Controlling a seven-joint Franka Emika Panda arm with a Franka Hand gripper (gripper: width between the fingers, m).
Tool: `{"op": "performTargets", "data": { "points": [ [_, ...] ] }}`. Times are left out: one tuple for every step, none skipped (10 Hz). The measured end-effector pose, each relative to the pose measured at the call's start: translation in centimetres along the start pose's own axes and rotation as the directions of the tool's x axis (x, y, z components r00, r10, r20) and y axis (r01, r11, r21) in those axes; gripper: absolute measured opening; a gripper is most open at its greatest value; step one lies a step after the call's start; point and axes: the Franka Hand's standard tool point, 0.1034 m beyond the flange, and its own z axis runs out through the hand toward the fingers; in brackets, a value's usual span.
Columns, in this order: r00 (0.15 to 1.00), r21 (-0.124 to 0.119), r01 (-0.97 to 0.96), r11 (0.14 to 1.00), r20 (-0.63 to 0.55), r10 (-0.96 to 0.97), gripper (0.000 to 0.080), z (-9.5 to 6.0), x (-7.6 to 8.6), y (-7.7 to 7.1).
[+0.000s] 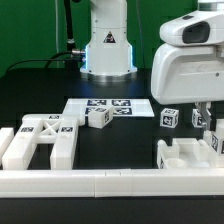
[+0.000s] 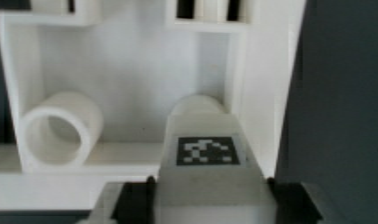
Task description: Assemble chair
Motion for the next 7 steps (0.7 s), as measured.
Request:
{"op": "performTargets", "data": {
  "points": [
    [0.987, 0.008, -0.161, 0.987, -0.013, 0.161, 0.0284, 0.03, -0.06, -0.05],
    [0.956, 0.029, -0.292, 0.956, -0.022, 0.292, 0.0284, 0.01, -0.14, -0.02],
    [0.928, 0.039, -0.372, 0.928, -0.017, 0.372, 0.0284, -0.01, -0.13, 0.0],
    [0.867, 0.046, -0.497, 0.866, -0.007, 0.498, 0.0284, -0.04, -0.11, -0.06],
    [0.815, 0.049, -0.579, 0.814, 0.0, 0.579, 0.0284, -0.06, -0.05, -0.06],
    [0.793, 0.051, -0.608, 0.792, 0.005, 0.609, 0.0284, -0.07, -0.04, -0.06],
    [0.75, 0.053, -0.661, 0.749, 0.01, 0.661, 0.0284, -0.08, -0.03, -0.07]
  ]
}}
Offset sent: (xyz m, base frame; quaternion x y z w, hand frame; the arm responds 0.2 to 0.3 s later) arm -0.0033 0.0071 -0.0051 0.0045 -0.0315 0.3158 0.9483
